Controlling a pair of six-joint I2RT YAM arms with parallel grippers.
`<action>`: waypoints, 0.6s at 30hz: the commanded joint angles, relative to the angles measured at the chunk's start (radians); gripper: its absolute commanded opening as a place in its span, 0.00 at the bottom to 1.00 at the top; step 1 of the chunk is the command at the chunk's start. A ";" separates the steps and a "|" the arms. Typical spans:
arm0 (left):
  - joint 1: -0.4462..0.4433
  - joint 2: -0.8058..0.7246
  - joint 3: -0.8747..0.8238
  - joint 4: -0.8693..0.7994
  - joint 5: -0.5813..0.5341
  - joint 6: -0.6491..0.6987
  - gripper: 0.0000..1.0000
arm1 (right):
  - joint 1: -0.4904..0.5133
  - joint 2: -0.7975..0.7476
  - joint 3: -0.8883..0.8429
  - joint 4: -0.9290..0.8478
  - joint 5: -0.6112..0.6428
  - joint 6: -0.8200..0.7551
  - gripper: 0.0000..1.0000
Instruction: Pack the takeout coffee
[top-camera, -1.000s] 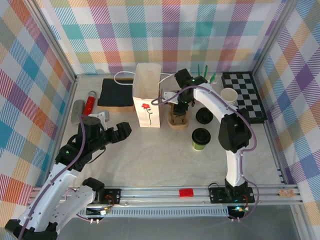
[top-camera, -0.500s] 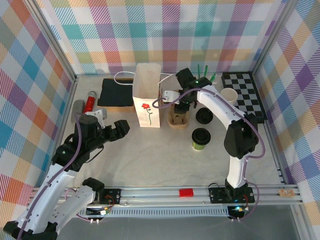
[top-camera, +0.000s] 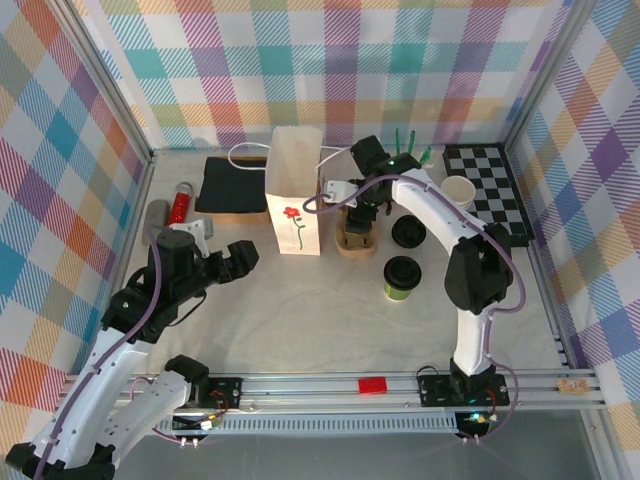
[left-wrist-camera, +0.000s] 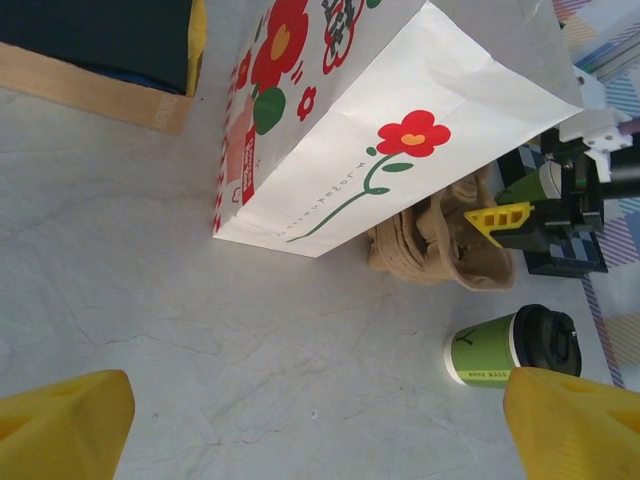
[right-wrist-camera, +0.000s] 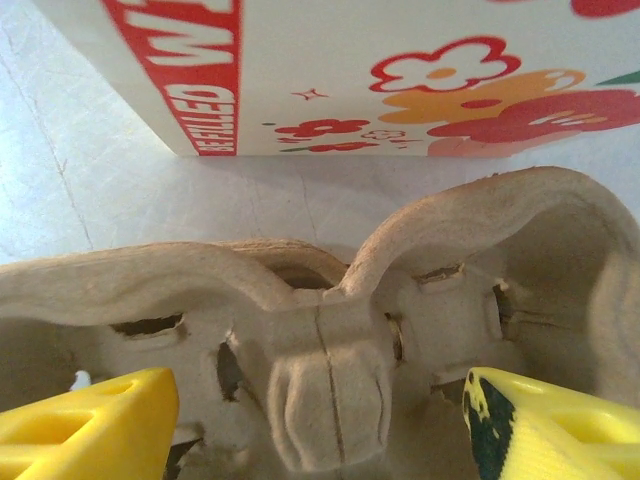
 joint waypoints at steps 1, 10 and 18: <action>0.011 -0.016 0.030 -0.025 -0.017 0.017 0.95 | -0.008 0.038 0.053 -0.043 -0.055 -0.003 0.76; 0.011 -0.012 0.025 -0.022 -0.021 0.022 0.95 | -0.018 0.092 0.079 -0.062 -0.050 -0.013 0.78; 0.011 -0.011 0.024 -0.018 -0.026 0.023 0.95 | -0.018 0.112 0.077 -0.056 -0.052 -0.010 0.67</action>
